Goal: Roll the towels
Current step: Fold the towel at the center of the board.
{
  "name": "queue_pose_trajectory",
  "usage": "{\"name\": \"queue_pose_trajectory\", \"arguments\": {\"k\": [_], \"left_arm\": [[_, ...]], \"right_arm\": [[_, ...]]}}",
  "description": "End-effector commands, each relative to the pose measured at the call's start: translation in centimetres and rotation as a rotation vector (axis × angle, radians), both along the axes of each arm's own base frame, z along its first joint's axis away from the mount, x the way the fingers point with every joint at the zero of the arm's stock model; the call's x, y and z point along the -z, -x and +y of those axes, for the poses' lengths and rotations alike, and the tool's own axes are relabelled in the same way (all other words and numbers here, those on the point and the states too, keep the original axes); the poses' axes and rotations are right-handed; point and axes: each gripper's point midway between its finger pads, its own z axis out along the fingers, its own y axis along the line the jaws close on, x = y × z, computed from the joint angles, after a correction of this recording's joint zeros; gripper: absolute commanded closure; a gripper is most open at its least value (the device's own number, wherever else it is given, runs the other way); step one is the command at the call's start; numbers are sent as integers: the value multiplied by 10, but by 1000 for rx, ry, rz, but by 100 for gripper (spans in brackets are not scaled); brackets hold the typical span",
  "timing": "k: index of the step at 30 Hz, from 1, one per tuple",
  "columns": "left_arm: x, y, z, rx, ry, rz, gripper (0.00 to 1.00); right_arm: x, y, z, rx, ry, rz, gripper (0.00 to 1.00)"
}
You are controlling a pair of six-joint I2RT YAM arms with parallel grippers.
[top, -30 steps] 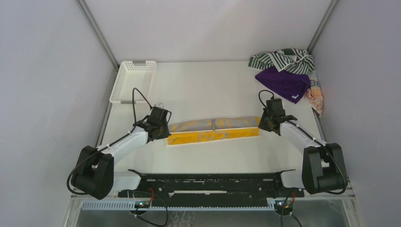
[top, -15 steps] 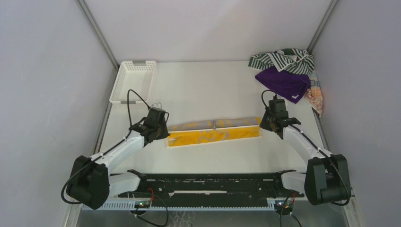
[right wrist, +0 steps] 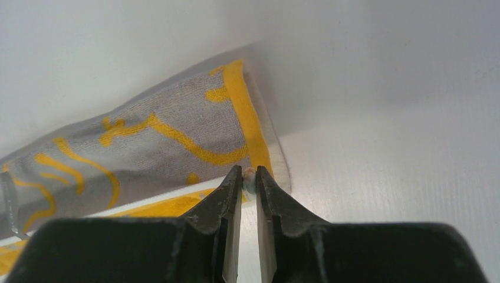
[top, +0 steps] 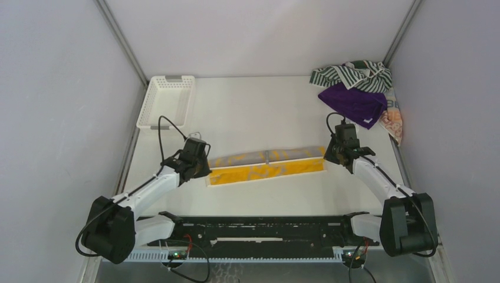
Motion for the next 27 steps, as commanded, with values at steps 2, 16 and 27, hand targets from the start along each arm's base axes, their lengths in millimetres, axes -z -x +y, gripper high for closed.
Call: {"name": "queue_pose_trajectory", "arguments": {"k": [2, 16, 27], "left_arm": [[17, 10, -4, -5, 20, 43, 96], [5, 23, -13, -4, 127, -12, 67], [-60, 13, -25, 31, 219, -156, 53]], "right_arm": [[15, 1, -4, 36, 2, 43, 87], [7, 14, 1, 12, -13, 54, 64], [-46, 2, 43, -167, -53, -101, 55]]}}
